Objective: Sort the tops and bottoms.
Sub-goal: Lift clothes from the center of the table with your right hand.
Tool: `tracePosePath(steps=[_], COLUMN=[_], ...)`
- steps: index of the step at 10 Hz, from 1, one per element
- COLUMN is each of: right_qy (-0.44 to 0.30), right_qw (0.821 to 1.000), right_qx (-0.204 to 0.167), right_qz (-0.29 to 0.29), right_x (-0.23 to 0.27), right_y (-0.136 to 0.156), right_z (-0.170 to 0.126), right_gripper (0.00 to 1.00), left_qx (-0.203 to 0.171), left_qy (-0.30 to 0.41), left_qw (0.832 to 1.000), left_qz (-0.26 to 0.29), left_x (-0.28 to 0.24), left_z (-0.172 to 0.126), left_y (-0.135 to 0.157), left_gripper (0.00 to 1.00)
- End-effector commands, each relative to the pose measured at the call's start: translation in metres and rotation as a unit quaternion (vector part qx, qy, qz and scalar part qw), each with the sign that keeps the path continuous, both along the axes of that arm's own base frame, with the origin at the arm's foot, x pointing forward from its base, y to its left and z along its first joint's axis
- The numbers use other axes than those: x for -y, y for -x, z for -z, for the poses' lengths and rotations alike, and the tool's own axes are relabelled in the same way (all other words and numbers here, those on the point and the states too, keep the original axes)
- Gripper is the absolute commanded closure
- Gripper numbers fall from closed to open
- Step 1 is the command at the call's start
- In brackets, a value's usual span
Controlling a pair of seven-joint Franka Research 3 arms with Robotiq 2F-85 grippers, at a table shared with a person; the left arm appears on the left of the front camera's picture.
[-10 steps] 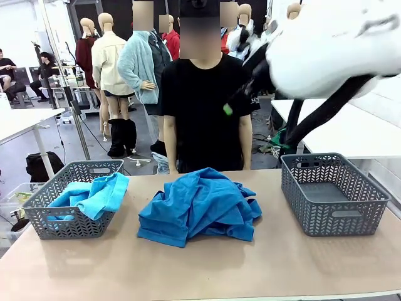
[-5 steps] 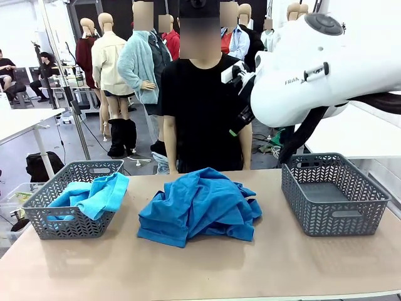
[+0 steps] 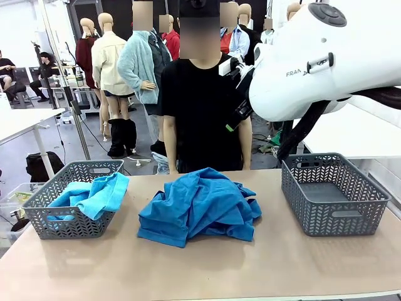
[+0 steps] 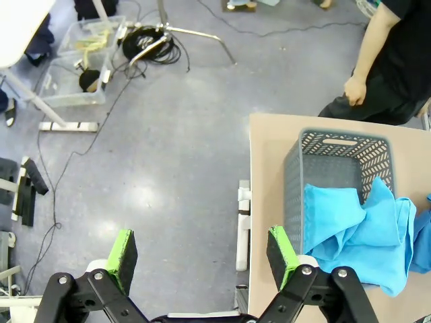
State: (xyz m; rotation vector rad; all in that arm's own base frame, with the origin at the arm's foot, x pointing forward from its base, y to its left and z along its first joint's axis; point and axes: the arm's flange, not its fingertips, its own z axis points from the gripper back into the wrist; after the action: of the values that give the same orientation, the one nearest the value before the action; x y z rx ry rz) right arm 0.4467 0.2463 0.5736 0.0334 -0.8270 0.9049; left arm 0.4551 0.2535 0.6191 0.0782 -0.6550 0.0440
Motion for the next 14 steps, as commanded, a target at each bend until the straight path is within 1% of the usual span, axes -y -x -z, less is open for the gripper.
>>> tracePosePath(steps=[1, 3, 4, 5, 6, 7, 10, 14], right_qy=[0.014, 0.045, 0.056, 0.074, 0.095, 0.108, 0.125, 0.13], right_qw=[0.996, 0.988, 0.981, 0.972, 0.965, 0.961, 0.947, 0.938], right_qx=[-0.05, -0.095, -0.124, -0.155, -0.175, -0.188, -0.216, -0.235], right_qz=[-0.07, -0.11, -0.139, -0.16, -0.172, -0.174, -0.204, -0.22], right_x=[-0.023, -0.047, -0.062, -0.075, -0.086, -0.092, -0.104, -0.112], right_y=[-0.042, -0.082, -0.102, -0.116, -0.125, -0.131, -0.14, -0.151], right_z=[0.007, 0.031, 0.045, 0.059, 0.071, 0.081, 0.107, 0.125], right_gripper=[0.0, 0.0, 0.0, 0.0, 0.0, 0.0, 0.0, 0.0], left_qx=[-0.003, -0.003, -0.003, -0.003, -0.003, -0.003, -0.003, -0.003], left_qy=[-0.008, -0.008, -0.008, -0.008, -0.008, -0.008, -0.008, -0.008], left_qw=[1.0, 1.0, 1.0, 1.0, 1.0, 1.0, 1.0, 1.0], left_qz=[0.002, 0.002, 0.002, 0.002, 0.002, 0.002, 0.002, 0.002], left_x=[-0.002, -0.002, -0.002, -0.002, -0.002, -0.002, -0.002, -0.002], left_z=[0.0, 0.0, 0.0, 0.0, 0.0, 0.0, 0.0, 0.0], left_y=[0.002, 0.002, 0.002, 0.002, 0.002, 0.002, 0.002, 0.002], left_gripper=[0.0, 0.0, 0.0, 0.0, 0.0, 0.0, 0.0, 0.0])
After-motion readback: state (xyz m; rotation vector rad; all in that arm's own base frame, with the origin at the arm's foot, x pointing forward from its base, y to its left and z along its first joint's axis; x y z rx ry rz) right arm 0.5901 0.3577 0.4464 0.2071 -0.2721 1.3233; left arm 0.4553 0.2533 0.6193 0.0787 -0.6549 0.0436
